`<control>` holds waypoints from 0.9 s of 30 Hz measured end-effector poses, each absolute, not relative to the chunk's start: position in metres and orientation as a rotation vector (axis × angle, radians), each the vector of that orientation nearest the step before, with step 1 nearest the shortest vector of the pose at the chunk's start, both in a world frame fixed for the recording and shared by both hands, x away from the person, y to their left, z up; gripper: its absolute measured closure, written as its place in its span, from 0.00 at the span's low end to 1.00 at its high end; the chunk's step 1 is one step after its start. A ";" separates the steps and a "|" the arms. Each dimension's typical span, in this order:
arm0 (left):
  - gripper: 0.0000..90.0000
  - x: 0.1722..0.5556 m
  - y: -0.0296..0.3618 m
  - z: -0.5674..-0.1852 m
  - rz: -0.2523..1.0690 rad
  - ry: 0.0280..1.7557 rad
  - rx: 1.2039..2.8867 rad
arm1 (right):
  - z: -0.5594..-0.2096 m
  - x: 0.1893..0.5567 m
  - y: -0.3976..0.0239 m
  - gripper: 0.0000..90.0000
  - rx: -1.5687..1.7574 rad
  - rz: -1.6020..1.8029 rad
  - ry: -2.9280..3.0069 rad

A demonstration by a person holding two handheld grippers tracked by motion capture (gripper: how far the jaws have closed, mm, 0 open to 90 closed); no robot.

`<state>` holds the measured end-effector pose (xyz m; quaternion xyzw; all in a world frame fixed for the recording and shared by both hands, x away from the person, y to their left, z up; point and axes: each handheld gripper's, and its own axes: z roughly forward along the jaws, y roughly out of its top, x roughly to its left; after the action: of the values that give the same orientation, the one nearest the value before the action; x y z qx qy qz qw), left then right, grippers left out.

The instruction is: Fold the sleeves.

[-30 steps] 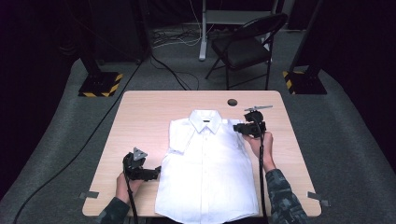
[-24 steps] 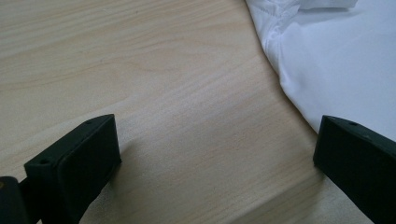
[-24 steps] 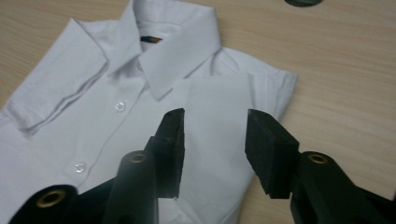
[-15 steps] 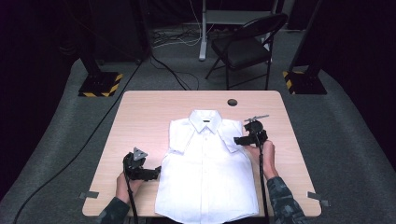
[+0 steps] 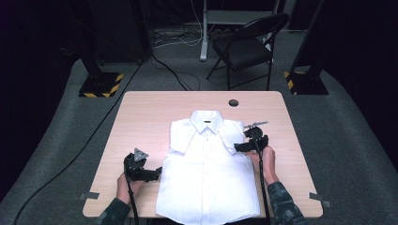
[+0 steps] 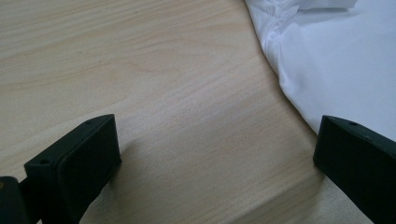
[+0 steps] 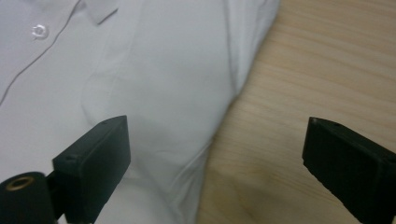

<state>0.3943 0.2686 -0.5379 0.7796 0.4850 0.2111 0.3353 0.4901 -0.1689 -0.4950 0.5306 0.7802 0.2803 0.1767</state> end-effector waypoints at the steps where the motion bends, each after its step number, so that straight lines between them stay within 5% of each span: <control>1: 0.00 0.394 0.269 -0.538 0.551 1.265 2.033 | -0.494 0.490 -0.172 0.06 1.502 0.790 2.196; 11: 0.00 0.394 0.268 -0.538 0.551 1.265 2.035 | -0.514 0.494 -0.180 0.03 1.547 0.671 2.185; 27: 0.00 0.394 0.268 -0.538 0.551 1.265 2.035 | -0.485 0.476 -0.194 0.02 1.491 0.844 2.156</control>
<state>0.3944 0.2684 -0.5378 0.7799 0.4848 0.2112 0.3348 0.4758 -0.1935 -0.4854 0.5313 0.7682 0.3009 0.1927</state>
